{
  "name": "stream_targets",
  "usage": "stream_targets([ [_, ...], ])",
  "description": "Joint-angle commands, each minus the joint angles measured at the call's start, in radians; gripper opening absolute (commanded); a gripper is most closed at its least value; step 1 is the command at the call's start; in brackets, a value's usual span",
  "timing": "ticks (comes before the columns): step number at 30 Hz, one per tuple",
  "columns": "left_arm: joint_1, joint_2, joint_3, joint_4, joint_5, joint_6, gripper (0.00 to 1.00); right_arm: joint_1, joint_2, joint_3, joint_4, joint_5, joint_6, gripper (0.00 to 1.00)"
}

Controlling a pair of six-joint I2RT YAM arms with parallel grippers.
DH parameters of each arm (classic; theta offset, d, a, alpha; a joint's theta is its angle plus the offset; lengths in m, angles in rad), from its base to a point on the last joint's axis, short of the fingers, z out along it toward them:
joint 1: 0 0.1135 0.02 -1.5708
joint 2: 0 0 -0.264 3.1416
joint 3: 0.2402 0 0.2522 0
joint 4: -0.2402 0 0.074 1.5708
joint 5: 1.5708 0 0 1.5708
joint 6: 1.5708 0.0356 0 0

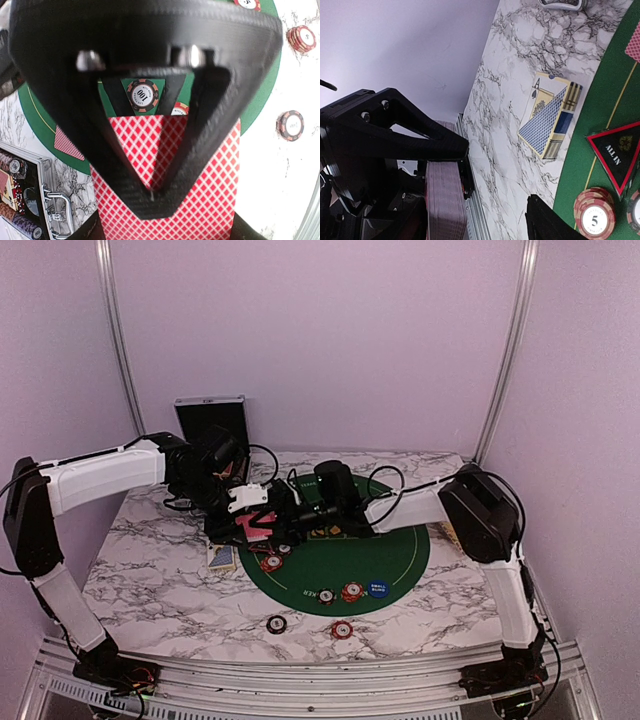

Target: Distribute texas hold em gaming equipment

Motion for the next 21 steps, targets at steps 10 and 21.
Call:
stream_targets([
  [10,0.002,-0.001,0.025,-0.012,-0.009,0.007,0.00,-0.038,-0.116,-0.067,-0.069,0.052,-0.054,0.54],
  [21,0.002,0.008,0.025,-0.012,-0.008,0.005,0.00,-0.017,-0.098,-0.044,-0.055,0.020,-0.048,0.67],
])
